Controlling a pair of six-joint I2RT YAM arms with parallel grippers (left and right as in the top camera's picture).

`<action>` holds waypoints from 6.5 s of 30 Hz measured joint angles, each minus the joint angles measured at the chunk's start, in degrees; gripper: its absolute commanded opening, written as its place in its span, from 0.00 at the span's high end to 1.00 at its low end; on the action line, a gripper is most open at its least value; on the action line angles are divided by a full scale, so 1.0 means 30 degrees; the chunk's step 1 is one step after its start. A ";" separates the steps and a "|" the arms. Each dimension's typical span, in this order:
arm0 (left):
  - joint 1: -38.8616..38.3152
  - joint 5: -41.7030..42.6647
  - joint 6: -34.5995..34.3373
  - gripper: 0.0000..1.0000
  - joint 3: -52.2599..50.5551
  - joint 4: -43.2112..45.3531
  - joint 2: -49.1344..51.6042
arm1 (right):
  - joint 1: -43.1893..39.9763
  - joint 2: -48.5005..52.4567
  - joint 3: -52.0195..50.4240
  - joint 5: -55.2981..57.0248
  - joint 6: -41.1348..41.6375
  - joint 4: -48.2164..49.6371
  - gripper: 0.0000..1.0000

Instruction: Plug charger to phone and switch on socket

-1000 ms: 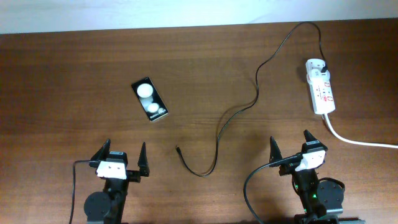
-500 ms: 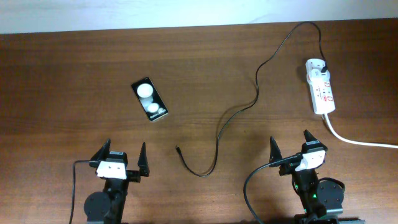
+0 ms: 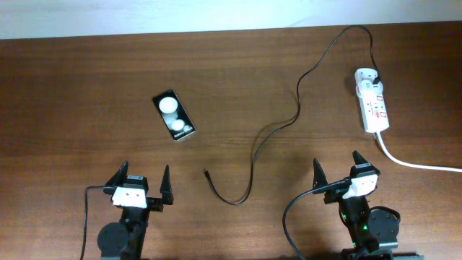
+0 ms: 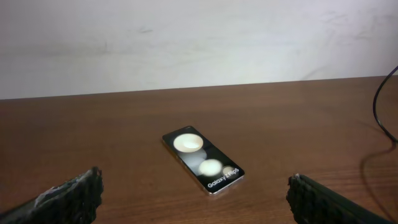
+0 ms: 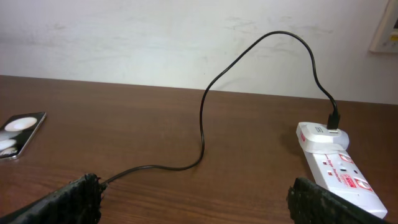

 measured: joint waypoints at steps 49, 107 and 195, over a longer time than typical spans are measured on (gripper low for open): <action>0.0000 0.0000 0.0000 0.01 0.0000 0.0000 0.0000 | 0.0000 0.0000 0.0000 -0.0007 -0.0007 0.0000 0.01; 0.0000 0.4889 0.1989 0.01 2.7634 -1.7267 2.9121 | 0.0000 -0.0036 0.0000 0.0066 0.0007 0.0007 0.01; -0.3300 -0.3927 -0.9530 0.01 2.7882 -1.1781 4.0217 | 0.0000 -0.0036 0.0000 0.0066 -0.0007 -0.0007 0.01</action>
